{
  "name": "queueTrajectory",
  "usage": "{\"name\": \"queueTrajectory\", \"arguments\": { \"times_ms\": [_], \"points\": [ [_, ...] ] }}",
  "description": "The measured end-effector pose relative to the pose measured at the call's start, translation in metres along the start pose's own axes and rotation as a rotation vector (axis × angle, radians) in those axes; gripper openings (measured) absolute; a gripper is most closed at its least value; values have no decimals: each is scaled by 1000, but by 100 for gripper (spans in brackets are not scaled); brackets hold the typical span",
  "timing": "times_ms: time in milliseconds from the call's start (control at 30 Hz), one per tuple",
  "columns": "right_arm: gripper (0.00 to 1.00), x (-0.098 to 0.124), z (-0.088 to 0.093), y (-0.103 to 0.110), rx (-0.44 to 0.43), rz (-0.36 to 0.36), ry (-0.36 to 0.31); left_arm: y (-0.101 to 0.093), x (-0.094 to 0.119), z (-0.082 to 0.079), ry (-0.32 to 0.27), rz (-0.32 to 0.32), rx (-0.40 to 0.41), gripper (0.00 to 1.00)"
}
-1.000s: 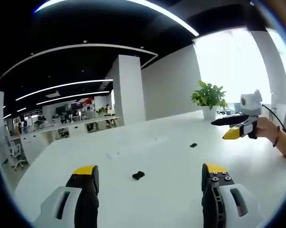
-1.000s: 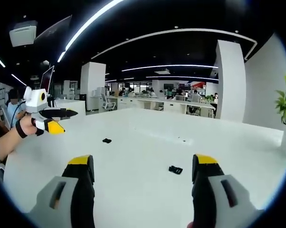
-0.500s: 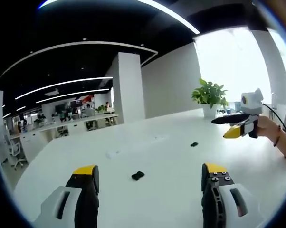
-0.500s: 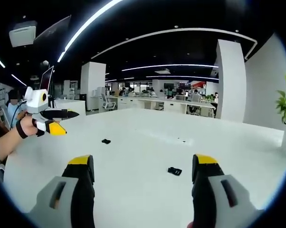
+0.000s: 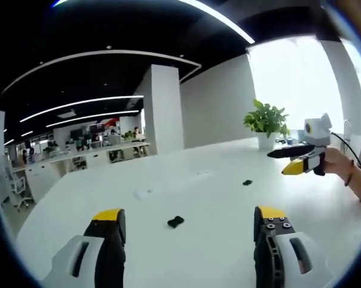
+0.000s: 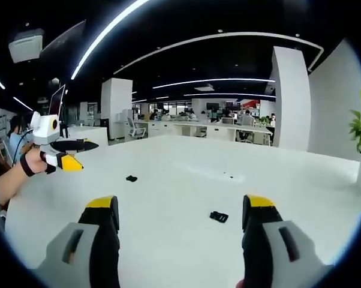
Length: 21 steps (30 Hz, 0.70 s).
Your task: Snap the two parts of the plastic buckle together until the buckle closes and remains connected.
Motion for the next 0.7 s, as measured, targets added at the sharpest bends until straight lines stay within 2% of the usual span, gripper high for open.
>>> {"name": "queueTrajectory", "arguments": {
  "times_ms": [700],
  "points": [
    [84, 0, -1, -6, -1, 8, 2, -8, -10, -8, -2, 9, 0, 88]
  ]
}}
Point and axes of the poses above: the point that each gripper's makers call its tool centre point, and the gripper's own axes: x roughly backward along the fingers, y roughly to its left, z roughly out of its underside, the point moved 5 cm from there along x, roughly backward along the fingers, and after that the axes turned 11 degrees about -z, right-handed, at the moved point
